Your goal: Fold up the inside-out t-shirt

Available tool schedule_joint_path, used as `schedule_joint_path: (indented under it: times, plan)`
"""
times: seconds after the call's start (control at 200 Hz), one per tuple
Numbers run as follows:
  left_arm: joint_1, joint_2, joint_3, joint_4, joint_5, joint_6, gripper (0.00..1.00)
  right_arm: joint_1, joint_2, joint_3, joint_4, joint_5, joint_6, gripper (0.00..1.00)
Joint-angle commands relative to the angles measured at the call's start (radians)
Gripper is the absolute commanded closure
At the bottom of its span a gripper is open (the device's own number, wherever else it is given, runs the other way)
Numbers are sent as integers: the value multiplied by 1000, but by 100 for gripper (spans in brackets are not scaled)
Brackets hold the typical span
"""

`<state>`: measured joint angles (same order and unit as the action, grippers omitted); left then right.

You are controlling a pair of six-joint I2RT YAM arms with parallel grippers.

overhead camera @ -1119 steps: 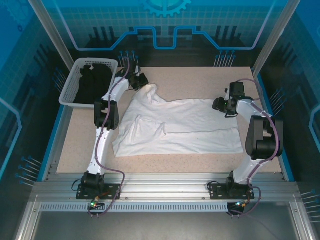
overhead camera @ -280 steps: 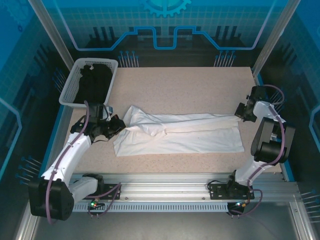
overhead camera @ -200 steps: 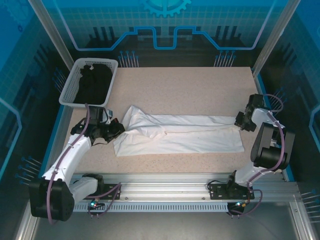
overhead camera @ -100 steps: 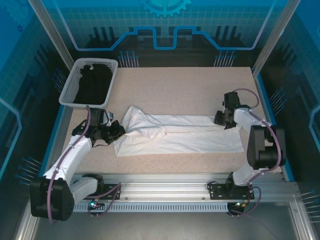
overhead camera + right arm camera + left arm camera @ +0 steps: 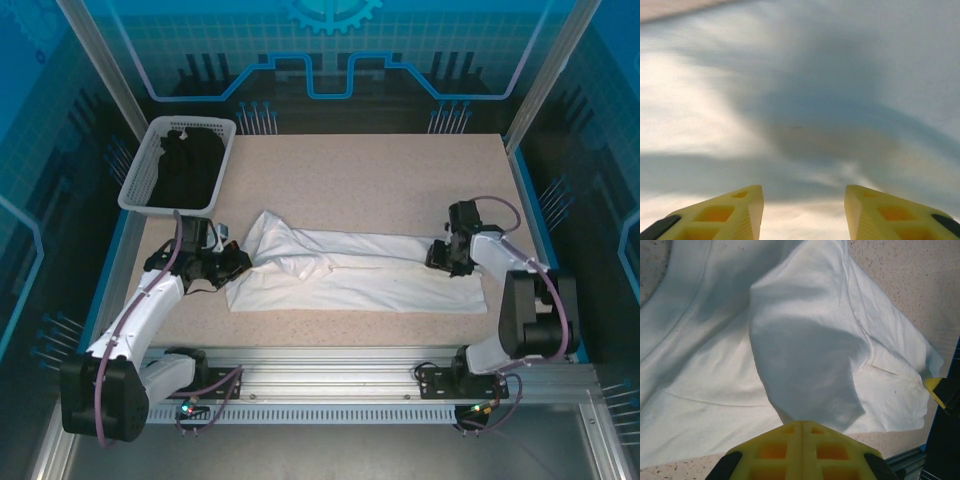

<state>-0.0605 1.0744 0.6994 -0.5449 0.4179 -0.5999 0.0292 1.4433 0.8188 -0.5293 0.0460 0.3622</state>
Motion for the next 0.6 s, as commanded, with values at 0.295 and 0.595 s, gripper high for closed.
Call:
schedule_joint_path:
  times: [0.295,0.595]
  plan:
    - [16,-13,-21,-4,41,6,100,792,-49,-14,552,175,-231,25]
    - [19,-22,-35,1,41,11,100,1034,292,150,777,403,-440,4]
